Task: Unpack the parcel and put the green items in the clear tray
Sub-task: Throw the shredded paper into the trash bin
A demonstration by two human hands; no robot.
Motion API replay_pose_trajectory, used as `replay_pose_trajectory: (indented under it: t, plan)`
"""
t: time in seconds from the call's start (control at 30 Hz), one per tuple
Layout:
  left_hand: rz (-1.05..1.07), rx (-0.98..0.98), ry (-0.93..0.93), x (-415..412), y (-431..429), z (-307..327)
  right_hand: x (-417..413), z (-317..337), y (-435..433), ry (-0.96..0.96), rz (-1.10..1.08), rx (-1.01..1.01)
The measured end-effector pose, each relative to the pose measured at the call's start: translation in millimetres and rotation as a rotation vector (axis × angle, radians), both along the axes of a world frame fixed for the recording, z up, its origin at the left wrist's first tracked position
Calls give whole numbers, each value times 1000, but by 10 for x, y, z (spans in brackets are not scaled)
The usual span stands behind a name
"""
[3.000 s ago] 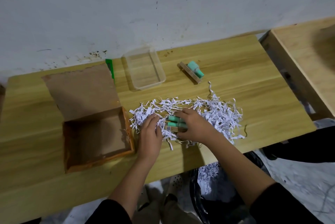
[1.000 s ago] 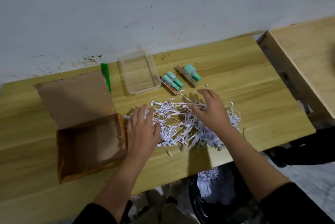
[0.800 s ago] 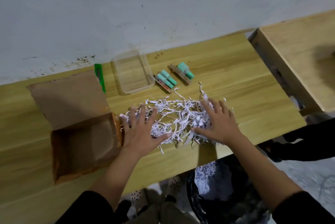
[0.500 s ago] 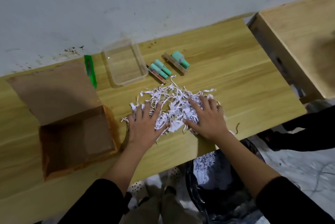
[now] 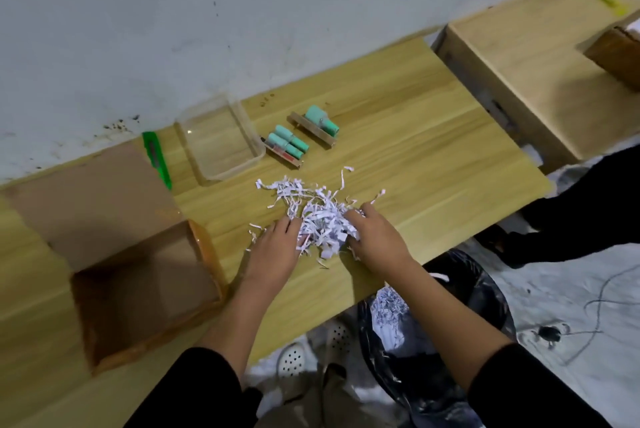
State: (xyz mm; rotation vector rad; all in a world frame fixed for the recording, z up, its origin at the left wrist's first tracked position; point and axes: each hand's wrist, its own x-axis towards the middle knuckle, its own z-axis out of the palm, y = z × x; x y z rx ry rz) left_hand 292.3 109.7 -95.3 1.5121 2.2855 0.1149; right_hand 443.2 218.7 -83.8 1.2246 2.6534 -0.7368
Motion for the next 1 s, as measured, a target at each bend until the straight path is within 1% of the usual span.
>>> replay_pose_trajectory:
  t: [0.13,0.27,0.33,0.4,0.5,0.6,0.73,0.83,1.0]
  plan:
    - [-53,26,-39,62,47,224,175,185,-44,33,-118,-37]
    - [-180,133,-106,253,304,429,549,478,-10,117,-311,26]
    - [-258,213,-140,523,505,506,895,638,-28,148,-425,69]
    - [-289,267,-204,801,645,544,1194,713,-55,149,-499,78]
    - [-447,269,-304,1539,838,499,1921,735,-162,145,-665,115]
    - [-535,200,-342,2188,883,317,2505,553,-331,99,-826,41]
    - [-513,5,-397,2772,806,25,2965,162,-558,30,-928,-140]
    - [-544,-133,-368,2976,765,-240,3113,-110,-652,37,-986,-292]
    - [-624,-287,-332,3066,744,-525,3187,-397,-664,48,-964,-441]
